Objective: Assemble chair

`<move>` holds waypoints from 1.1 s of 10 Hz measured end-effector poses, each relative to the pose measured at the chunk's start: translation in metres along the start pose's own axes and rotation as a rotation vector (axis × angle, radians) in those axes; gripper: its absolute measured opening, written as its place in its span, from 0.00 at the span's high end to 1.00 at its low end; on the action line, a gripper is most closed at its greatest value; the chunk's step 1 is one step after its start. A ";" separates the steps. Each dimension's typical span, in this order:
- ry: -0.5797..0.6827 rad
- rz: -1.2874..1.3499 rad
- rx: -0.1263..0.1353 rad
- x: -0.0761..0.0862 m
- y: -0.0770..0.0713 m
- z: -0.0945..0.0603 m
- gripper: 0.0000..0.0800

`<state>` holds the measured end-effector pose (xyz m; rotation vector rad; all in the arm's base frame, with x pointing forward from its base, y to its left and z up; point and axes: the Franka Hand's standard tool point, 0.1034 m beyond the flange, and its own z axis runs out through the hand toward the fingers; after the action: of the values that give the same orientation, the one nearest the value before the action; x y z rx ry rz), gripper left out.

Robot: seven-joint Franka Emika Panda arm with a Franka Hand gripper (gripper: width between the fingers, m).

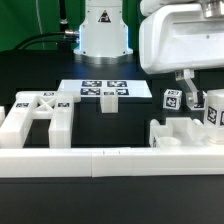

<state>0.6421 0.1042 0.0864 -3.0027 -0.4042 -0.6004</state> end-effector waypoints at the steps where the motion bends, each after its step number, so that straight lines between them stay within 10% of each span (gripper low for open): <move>1: -0.009 0.001 0.002 0.000 0.000 -0.002 0.19; 7: -0.061 -0.002 0.015 0.003 -0.001 -0.012 0.19; 11: -0.350 0.003 0.084 0.009 0.001 -0.007 0.19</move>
Offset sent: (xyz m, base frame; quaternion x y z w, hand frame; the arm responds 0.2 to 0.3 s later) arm 0.0022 -0.0061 0.0211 -0.0144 -0.0331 0.0067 0.9993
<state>0.6483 0.1048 0.0961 -3.0222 -0.4285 -0.0507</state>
